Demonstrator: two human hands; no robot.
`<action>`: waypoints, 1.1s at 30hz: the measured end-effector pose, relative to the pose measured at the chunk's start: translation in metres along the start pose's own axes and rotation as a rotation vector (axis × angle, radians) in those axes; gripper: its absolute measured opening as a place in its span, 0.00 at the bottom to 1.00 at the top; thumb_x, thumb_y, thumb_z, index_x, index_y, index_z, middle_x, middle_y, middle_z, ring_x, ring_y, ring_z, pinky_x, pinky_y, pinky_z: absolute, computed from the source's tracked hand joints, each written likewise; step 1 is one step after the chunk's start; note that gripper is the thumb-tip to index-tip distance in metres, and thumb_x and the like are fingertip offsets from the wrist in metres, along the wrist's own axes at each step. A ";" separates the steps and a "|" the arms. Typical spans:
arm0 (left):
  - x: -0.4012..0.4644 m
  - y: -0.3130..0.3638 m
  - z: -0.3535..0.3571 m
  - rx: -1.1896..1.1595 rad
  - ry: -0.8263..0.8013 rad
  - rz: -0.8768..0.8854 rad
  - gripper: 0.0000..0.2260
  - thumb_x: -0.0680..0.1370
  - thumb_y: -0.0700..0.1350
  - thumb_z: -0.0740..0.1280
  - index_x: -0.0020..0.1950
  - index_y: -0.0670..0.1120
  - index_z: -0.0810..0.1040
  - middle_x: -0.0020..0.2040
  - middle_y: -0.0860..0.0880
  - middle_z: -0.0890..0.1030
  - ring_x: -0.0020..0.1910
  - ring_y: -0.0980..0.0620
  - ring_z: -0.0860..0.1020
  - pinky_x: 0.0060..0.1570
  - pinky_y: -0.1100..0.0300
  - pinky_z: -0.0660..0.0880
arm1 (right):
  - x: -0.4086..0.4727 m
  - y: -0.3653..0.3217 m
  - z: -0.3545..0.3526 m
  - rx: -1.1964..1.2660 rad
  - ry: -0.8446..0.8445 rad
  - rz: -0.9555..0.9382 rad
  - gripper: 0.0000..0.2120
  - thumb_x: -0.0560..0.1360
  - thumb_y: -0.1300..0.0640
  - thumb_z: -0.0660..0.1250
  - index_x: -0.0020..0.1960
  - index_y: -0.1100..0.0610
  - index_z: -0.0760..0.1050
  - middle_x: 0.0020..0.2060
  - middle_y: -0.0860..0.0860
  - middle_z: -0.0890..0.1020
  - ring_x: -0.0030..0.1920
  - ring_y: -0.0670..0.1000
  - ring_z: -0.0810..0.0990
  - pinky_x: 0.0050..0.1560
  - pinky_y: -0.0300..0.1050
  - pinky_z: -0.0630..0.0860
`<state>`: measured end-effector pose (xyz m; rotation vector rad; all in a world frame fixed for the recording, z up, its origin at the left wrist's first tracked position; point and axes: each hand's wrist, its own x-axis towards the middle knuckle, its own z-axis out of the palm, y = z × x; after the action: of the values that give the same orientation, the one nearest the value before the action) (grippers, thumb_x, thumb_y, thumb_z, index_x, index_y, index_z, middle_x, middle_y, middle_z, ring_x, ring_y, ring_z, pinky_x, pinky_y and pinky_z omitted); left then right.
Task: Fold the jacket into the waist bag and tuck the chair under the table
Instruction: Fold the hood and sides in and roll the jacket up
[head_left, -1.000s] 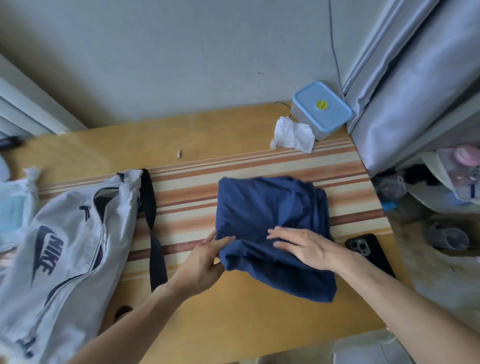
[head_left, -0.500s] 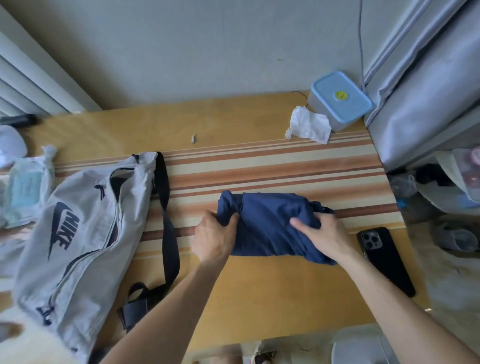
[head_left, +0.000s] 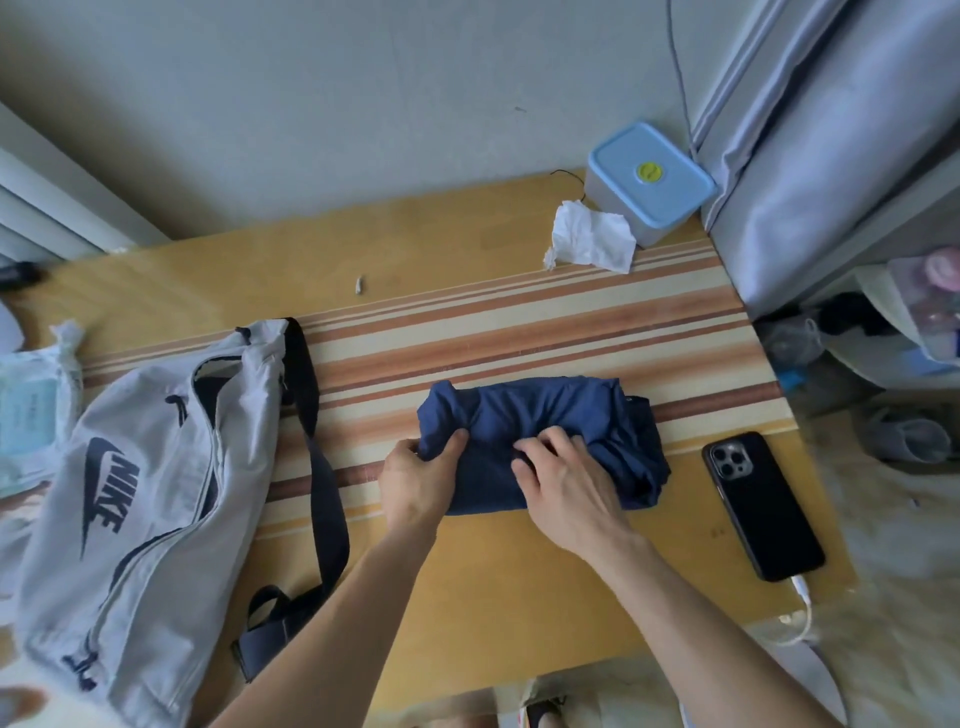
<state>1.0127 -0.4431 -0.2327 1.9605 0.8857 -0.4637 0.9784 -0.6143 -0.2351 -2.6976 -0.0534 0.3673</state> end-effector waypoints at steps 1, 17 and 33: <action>-0.004 0.004 -0.001 -0.104 -0.042 -0.004 0.17 0.73 0.59 0.74 0.50 0.46 0.82 0.47 0.47 0.85 0.50 0.45 0.83 0.44 0.53 0.79 | 0.005 0.001 -0.002 0.100 -0.095 0.081 0.21 0.82 0.40 0.53 0.63 0.51 0.75 0.59 0.51 0.75 0.56 0.55 0.75 0.50 0.52 0.78; -0.053 0.004 0.114 0.933 -0.252 1.161 0.25 0.85 0.55 0.45 0.83 0.55 0.51 0.85 0.45 0.44 0.83 0.40 0.41 0.79 0.41 0.54 | -0.008 0.086 -0.027 -0.020 0.409 0.334 0.26 0.80 0.48 0.63 0.76 0.53 0.65 0.70 0.59 0.72 0.68 0.62 0.72 0.62 0.58 0.75; -0.069 0.015 0.117 -0.197 -0.356 0.097 0.23 0.75 0.52 0.76 0.66 0.46 0.77 0.58 0.48 0.84 0.53 0.50 0.83 0.47 0.60 0.82 | -0.009 0.118 0.006 0.163 0.106 0.223 0.29 0.81 0.37 0.42 0.81 0.40 0.50 0.82 0.52 0.46 0.81 0.58 0.46 0.78 0.61 0.57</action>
<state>0.9811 -0.5758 -0.2416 1.6655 0.5831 -0.6214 0.9662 -0.7207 -0.2866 -2.5611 0.2971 0.2794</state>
